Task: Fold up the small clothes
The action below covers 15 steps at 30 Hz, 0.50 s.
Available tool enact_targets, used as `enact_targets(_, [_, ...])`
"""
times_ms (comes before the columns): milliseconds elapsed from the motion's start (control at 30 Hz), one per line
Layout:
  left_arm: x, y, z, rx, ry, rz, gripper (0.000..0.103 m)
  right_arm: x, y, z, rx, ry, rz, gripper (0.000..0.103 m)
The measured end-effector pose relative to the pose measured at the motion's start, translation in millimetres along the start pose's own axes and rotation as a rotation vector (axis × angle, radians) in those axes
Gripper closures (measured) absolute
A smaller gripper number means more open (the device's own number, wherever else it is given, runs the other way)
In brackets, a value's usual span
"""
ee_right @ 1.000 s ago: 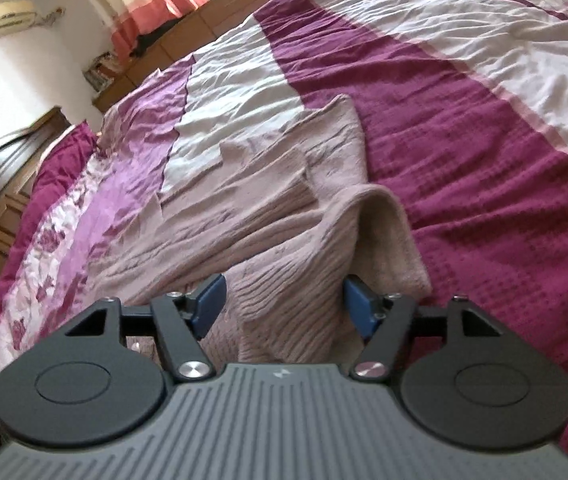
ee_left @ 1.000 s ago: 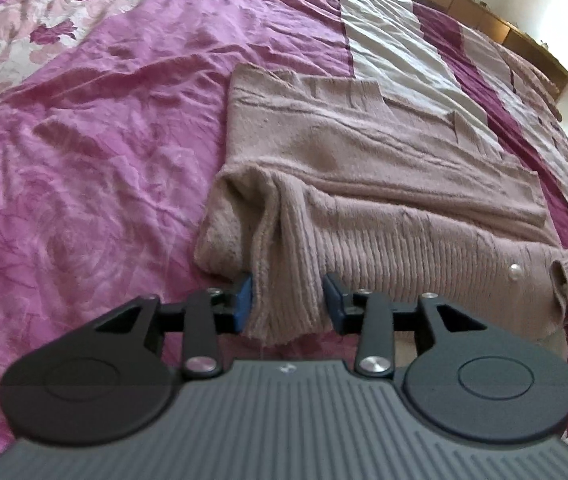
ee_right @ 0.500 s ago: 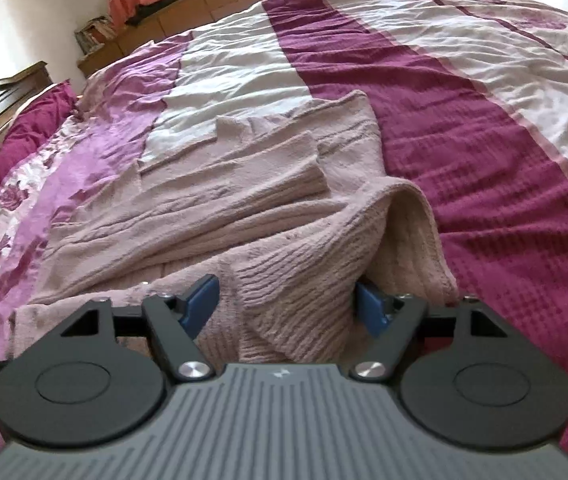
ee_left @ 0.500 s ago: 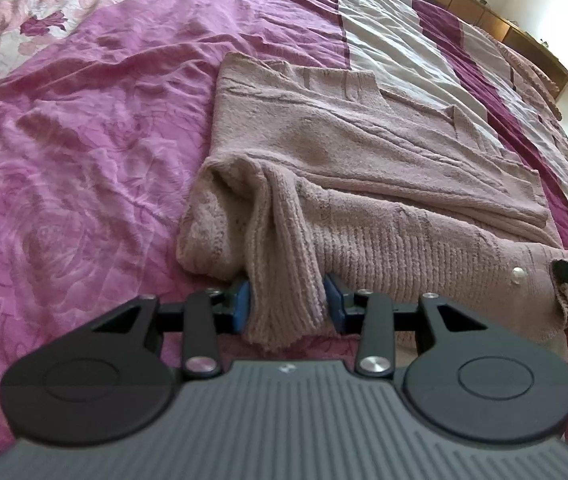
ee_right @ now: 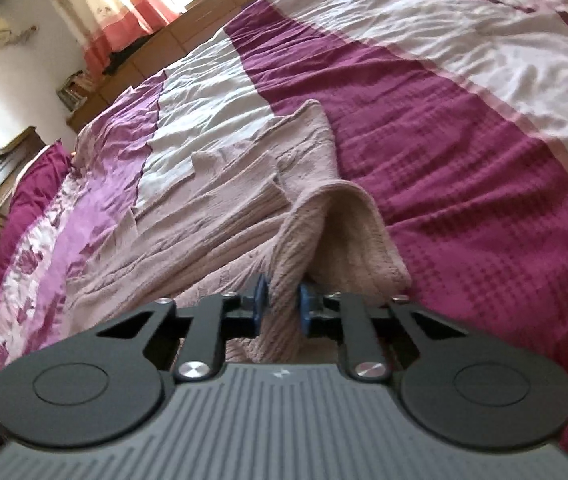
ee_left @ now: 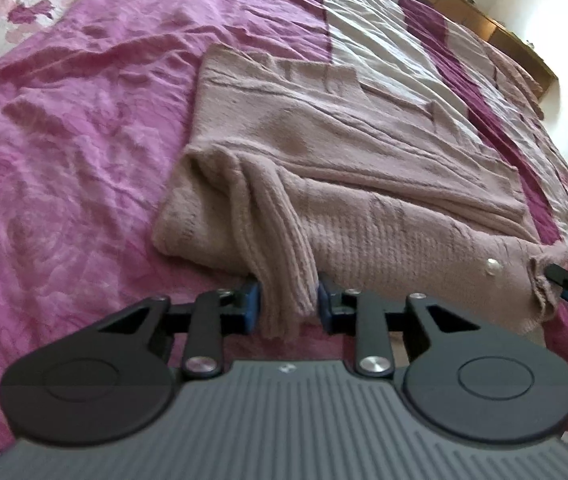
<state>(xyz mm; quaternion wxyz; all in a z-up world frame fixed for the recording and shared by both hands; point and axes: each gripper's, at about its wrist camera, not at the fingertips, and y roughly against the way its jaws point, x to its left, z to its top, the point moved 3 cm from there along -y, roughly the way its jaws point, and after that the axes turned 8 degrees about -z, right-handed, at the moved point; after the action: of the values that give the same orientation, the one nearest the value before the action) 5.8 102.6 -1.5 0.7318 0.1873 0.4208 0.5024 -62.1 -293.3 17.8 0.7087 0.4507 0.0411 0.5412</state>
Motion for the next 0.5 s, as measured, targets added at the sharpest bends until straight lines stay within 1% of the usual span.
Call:
enact_targets(100, [-2.3, -6.2, -1.4, 0.016, -0.001, 0.000, 0.073, -6.4, -1.4, -0.7, 0.014, -0.040, 0.032, 0.088])
enact_targets(133, [-3.2, -6.2, -1.3, 0.013, -0.003, -0.002, 0.075, -7.8, -1.5, -0.7, 0.017, -0.051, 0.044, 0.089])
enact_targets(167, [-4.0, -5.2, -1.0, 0.009, -0.001, -0.011, 0.083, -9.0, -1.0, -0.4, 0.018, -0.061, 0.057, 0.089])
enact_targets(200, [-3.9, -3.6, -0.5, 0.005, 0.007, -0.026, 0.084, -10.0, 0.0, 0.2, 0.017, -0.071, 0.074, 0.089])
enact_targets(300, [-3.3, 5.7, 2.8, -0.028, 0.027, -0.057, 0.086, -11.7, 5.4, 3.7, 0.012, -0.110, 0.137, 0.090])
enact_targets(500, [1.5, 29.5, 16.8, -0.112, 0.118, -0.138, 0.086, -12.3, 15.5, 15.7, -0.009, -0.198, 0.279, 0.090])
